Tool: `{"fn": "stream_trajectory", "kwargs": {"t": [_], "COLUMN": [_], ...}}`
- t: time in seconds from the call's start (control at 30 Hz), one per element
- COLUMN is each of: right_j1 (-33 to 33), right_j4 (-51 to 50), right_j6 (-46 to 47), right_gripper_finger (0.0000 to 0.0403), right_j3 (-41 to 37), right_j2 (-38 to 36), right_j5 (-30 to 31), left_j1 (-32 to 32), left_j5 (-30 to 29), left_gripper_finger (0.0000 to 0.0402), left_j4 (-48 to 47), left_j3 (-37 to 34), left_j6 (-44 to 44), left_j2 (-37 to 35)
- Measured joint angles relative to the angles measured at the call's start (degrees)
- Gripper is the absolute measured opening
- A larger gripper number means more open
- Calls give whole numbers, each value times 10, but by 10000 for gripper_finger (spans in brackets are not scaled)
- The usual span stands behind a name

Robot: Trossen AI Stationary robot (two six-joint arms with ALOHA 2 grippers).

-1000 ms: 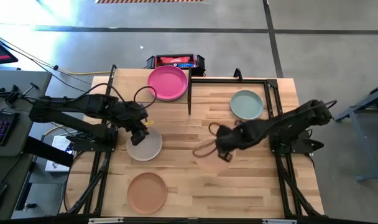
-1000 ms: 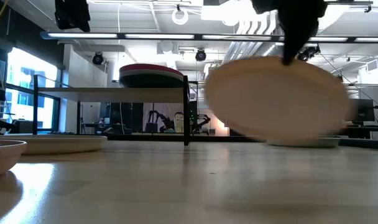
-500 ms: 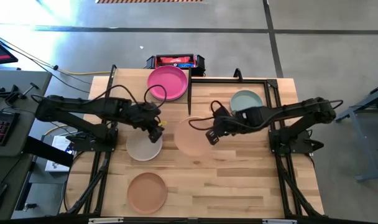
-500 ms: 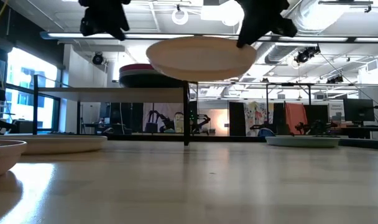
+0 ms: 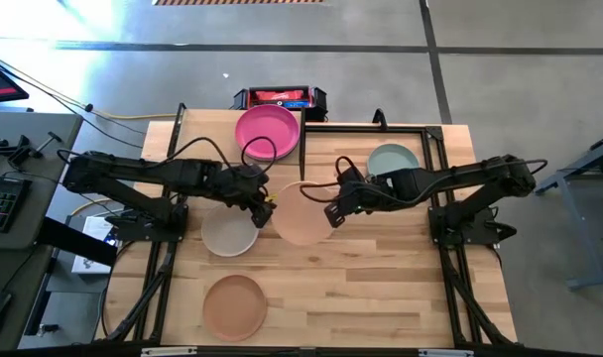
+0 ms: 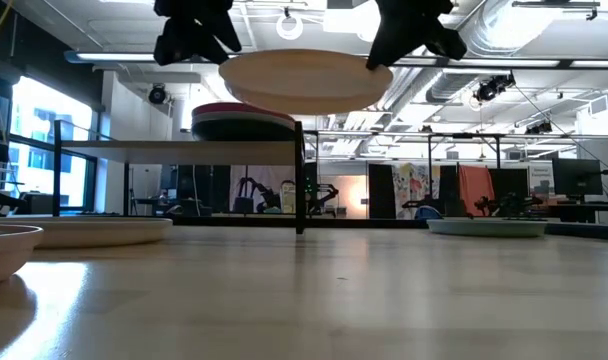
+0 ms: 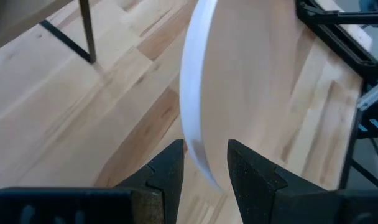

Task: Place and stack plates onto a shelf
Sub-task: Put the light pink plate on the shelf

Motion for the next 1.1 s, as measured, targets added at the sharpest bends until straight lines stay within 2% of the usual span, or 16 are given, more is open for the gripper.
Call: {"fn": "stream_trajectory", "kwargs": {"t": [0.17,0.4,0.8,0.93,1.1], "right_j1": [0,0,1,1,0], "right_j4": [3,18,22,24,25], "right_j6": [-1,-8,-11,-12,-12], "right_gripper_finger": [0,0,0,0,0], "right_j3": [0,0,0,0,0], "right_j2": [0,0,0,0,0], "right_j5": [2,7,2,0,-31], "left_j1": [2,11,12,12,11], "left_j5": [-22,-15,-21,-23,-16], "left_gripper_finger": [113,111,23,20,23], "left_j4": [0,7,25,25,24], "left_j3": [0,0,0,0,0], "left_j6": [1,18,47,49,57], "left_j2": [8,27,30,30,30]}}
